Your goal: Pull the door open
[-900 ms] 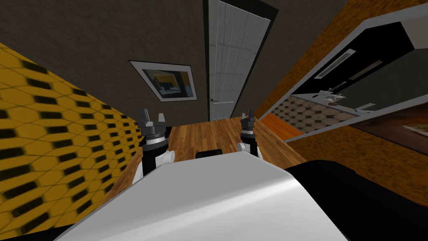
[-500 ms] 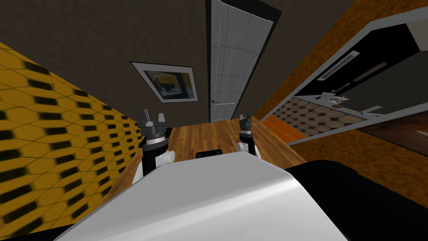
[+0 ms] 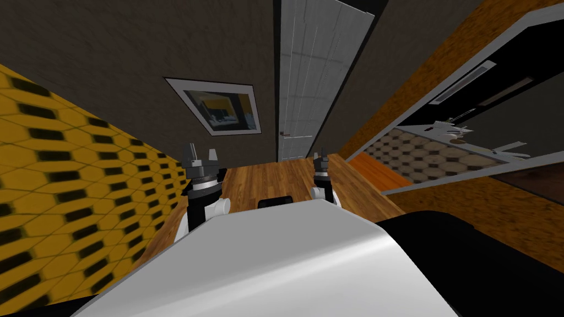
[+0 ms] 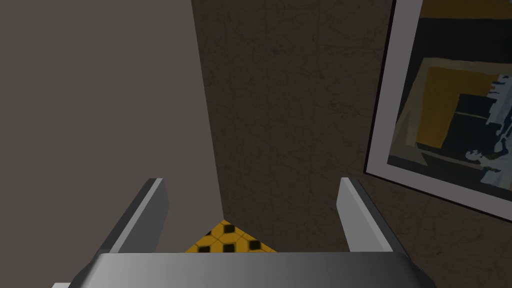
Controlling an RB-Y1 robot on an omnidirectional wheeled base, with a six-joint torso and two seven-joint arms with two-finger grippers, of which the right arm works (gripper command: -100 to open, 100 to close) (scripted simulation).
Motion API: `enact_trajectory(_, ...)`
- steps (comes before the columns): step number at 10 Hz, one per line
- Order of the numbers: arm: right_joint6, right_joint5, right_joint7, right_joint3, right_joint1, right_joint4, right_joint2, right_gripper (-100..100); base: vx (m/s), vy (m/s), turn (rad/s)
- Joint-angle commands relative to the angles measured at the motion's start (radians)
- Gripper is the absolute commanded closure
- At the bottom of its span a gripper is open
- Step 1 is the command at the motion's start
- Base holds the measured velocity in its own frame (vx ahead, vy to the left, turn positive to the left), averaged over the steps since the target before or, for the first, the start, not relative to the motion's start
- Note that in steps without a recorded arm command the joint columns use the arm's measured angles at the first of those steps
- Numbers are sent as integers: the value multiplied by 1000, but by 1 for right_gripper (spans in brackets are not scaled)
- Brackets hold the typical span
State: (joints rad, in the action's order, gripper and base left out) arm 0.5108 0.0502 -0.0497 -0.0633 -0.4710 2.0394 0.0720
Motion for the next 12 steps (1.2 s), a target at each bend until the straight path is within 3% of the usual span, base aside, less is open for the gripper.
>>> enact_trajectory(1,10,-3,10,-3,8,-30,6,-100,84,-2,27)
enact_trajectory(12,70,-33,71,-23,93,-269,37,-100,97,8,29)
